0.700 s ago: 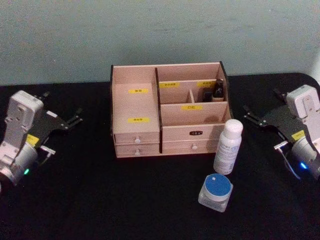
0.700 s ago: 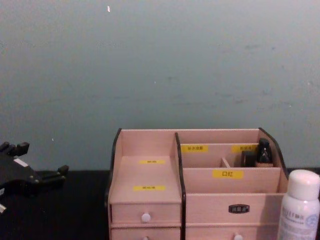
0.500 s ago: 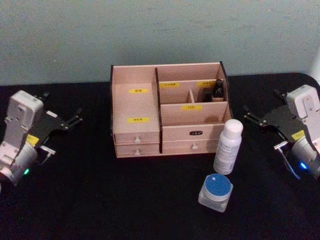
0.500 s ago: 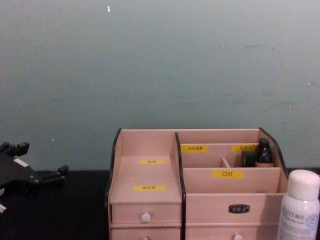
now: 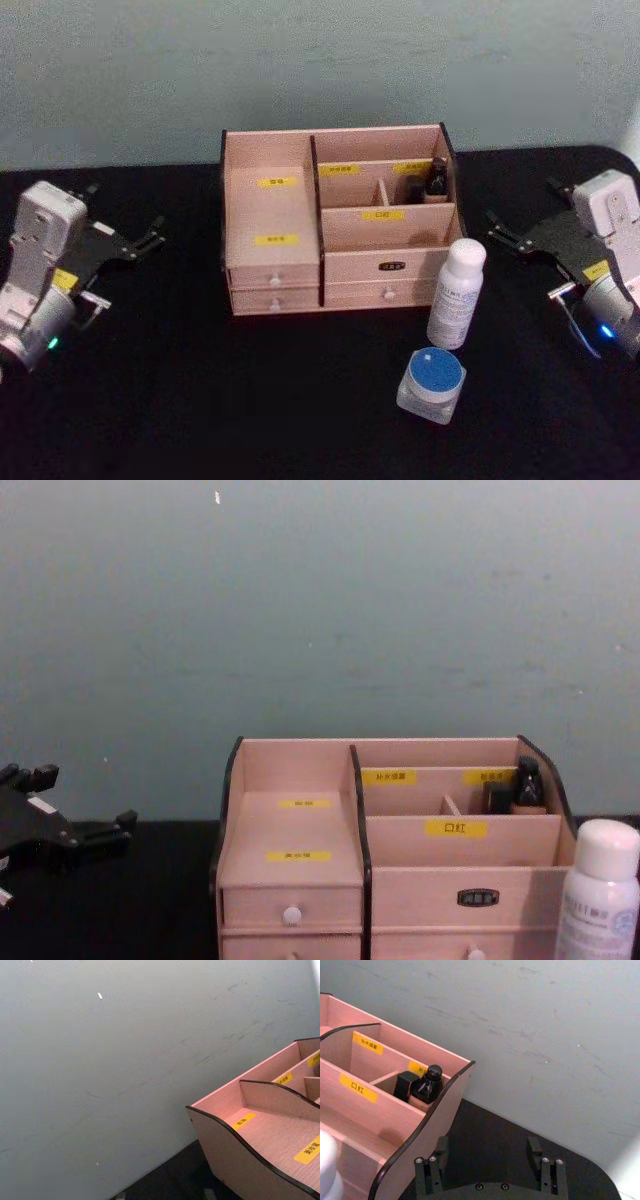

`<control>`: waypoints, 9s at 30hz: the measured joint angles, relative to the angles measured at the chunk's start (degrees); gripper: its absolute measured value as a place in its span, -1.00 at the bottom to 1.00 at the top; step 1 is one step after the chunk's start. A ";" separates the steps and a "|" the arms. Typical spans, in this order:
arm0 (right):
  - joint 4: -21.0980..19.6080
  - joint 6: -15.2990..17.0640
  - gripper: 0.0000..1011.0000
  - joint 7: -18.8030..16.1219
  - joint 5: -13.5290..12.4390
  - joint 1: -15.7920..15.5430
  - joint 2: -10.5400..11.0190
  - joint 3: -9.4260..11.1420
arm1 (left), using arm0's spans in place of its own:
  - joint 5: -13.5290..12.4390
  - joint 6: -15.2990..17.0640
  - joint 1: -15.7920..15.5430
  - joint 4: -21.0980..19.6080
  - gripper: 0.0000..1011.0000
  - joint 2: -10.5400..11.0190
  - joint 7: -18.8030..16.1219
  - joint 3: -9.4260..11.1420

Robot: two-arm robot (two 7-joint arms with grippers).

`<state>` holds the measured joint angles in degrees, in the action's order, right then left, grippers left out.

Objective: Pick up the facial cleanser and watermelon frost from the table and place them into the tiered storage box.

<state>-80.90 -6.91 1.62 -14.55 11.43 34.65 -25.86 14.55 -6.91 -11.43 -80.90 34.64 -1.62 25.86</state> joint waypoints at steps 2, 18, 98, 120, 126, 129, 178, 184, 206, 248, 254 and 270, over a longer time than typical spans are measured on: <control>0.00 0.00 0.98 0.00 0.00 0.00 0.00 0.00 | 0.00 0.00 0.00 0.00 0.98 0.00 0.00 0.00; 0.00 0.00 0.98 0.00 0.00 0.00 0.00 0.00 | 0.00 0.00 0.00 0.00 0.98 0.00 0.00 0.00; -19.38 20.14 0.98 -7.77 -10.58 -15.38 -3.77 7.69 | 0.00 0.00 0.00 0.00 0.98 0.00 0.00 0.00; -18.25 20.70 0.90 -8.55 -9.54 -14.45 -5.20 7.62 | 0.00 0.00 0.00 0.00 0.98 0.00 0.00 0.00; -18.30 20.65 0.60 -8.59 -9.62 -14.50 -5.13 7.65 | 0.00 0.00 0.00 0.00 0.98 0.00 0.00 0.00; -18.32 20.62 0.40 -8.60 -9.65 -14.51 -5.11 7.67 | 0.00 0.00 0.00 0.00 0.98 0.00 0.00 0.00; -19.74 23.66 0.18 -18.56 -6.32 1.55 -7.93 8.06 | 0.00 0.00 0.00 0.00 0.98 0.00 0.00 0.00; -12.82 23.19 0.18 -19.94 -5.06 7.45 -10.97 5.82 | 0.00 0.00 0.00 0.00 0.98 0.00 0.00 0.00; -0.33 24.15 0.18 -22.09 -4.15 15.37 -16.00 2.28 | 0.00 0.00 0.00 0.00 0.98 0.00 0.00 0.00; 9.11 21.01 0.18 -21.39 -0.34 15.74 -19.70 1.13 | 0.00 0.00 0.00 0.00 0.98 0.00 0.00 0.00; 9.25 21.06 0.18 -21.22 -0.09 15.73 -19.75 1.08 | 0.00 0.00 0.00 0.00 0.98 0.00 0.00 0.00; 9.09 21.11 0.75 -21.41 -0.43 15.71 -19.71 1.16 | 0.00 0.00 0.00 0.00 0.98 0.00 0.00 0.00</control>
<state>-71.81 14.20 -19.79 -14.98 27.14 14.94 -24.71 14.55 -6.91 -11.43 -80.90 34.64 -1.62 25.86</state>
